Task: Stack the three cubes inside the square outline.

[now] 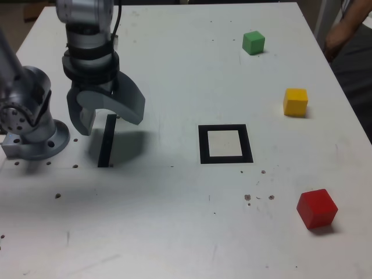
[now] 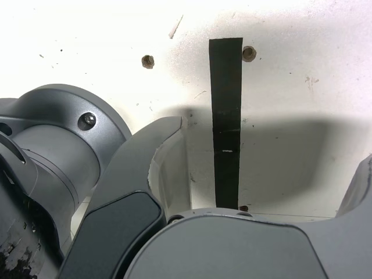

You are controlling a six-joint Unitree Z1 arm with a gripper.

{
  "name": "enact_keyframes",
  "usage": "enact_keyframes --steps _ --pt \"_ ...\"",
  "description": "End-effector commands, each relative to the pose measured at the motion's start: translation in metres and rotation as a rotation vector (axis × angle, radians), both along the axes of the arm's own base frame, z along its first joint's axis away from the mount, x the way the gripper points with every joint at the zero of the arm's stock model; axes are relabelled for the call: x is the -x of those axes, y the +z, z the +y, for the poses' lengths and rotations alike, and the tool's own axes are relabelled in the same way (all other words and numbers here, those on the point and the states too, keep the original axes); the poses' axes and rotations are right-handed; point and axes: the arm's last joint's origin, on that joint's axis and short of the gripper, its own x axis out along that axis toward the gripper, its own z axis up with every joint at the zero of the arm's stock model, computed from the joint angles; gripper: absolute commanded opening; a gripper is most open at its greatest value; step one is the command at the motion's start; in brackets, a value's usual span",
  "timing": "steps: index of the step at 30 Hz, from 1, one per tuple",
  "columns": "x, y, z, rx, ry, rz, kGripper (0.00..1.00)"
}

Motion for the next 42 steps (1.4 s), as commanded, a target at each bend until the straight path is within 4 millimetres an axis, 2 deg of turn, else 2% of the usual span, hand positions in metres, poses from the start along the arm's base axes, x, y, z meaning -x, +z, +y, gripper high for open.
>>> enact_keyframes --steps 1,21,42 --pt "0.000 -0.001 0.000 -0.002 0.003 0.005 1.00" --pt "-0.004 0.002 -0.001 0.004 -0.005 0.003 1.00" --pt "-0.043 0.015 -0.029 0.049 -0.111 0.006 1.00"
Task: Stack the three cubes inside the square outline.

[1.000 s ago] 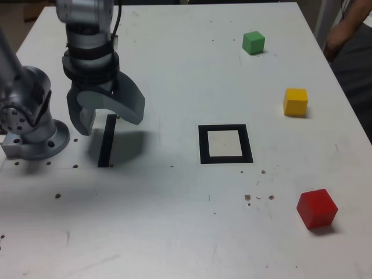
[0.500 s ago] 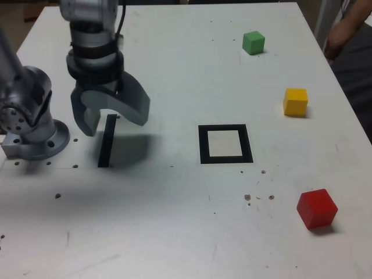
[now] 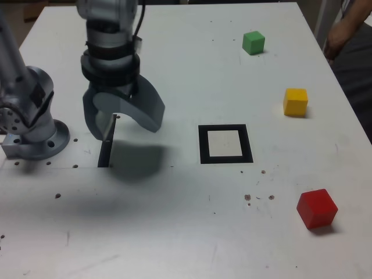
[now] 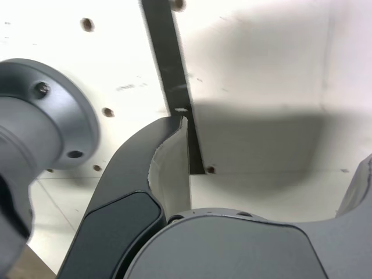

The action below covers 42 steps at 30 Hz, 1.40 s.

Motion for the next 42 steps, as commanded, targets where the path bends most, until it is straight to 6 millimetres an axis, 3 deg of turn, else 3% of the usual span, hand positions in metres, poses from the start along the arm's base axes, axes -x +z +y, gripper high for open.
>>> enact_keyframes --steps 1,11,20,31,42 --pt "-0.005 0.001 -0.004 0.004 -0.014 -0.005 1.00" --pt "-0.030 0.010 -0.029 0.002 -0.088 -0.028 1.00" --pt "-0.053 0.035 -0.053 -0.082 -0.065 0.041 0.99" --pt "-0.100 0.055 -0.088 -0.051 -0.002 0.043 0.99" --pt "-0.143 0.065 -0.107 -0.049 0.099 0.036 0.99"
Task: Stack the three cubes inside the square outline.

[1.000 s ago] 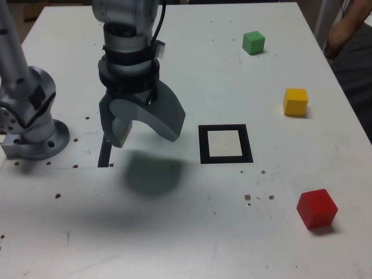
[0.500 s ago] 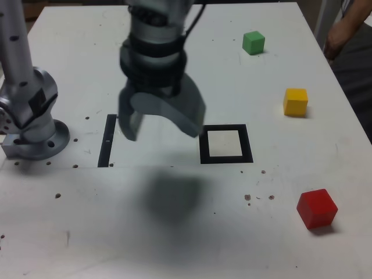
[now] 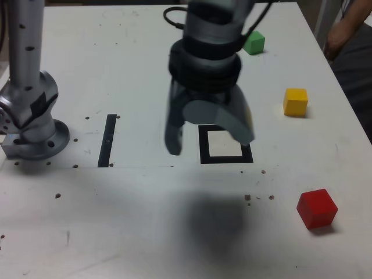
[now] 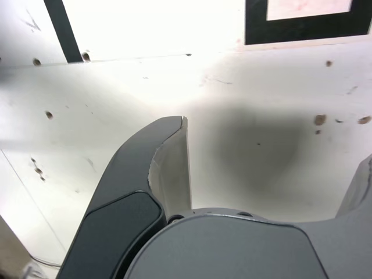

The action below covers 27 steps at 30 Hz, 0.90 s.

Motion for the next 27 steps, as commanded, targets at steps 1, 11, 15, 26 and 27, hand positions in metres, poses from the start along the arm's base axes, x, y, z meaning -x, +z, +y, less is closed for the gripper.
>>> enact_keyframes --steps 1,11,15,26,27 --pt "-0.006 -0.001 -0.003 -0.003 0.012 0.005 0.99" --pt "-0.044 -0.003 -0.020 0.001 0.086 -0.005 0.99" --pt "-0.059 -0.009 -0.026 0.003 0.093 -0.013 0.99" --pt "-0.095 -0.033 -0.040 0.006 0.108 -0.023 0.99" --pt "-0.097 -0.035 -0.041 0.007 0.109 -0.026 0.99"
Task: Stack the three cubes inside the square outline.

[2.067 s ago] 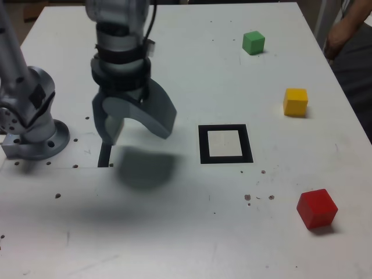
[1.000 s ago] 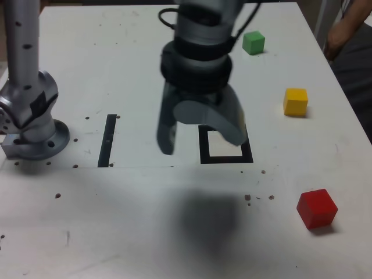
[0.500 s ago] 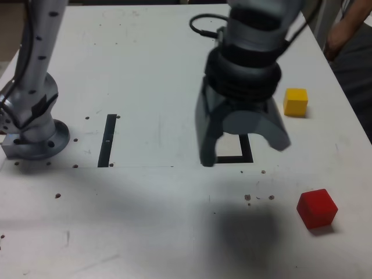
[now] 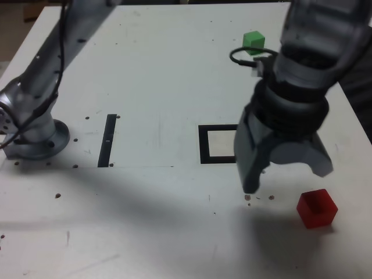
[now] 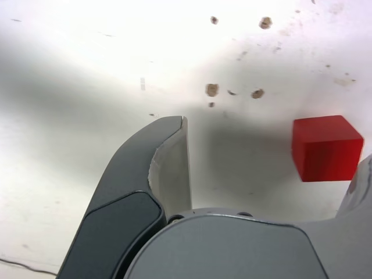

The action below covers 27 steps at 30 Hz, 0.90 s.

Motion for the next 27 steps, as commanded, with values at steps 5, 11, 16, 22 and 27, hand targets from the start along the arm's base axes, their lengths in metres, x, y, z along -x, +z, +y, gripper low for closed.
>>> enact_keyframes --steps 5,11,16,22,27 --pt "-0.014 -0.010 -0.005 0.004 0.006 -0.003 0.99" --pt "-0.024 -0.021 -0.004 0.011 0.015 0.007 0.99" --pt "-0.034 -0.034 -0.001 0.021 0.021 0.020 0.99" --pt "-0.043 -0.046 0.003 0.027 0.026 0.026 0.98" --pt "-0.050 -0.053 0.003 0.031 0.024 0.022 0.96"
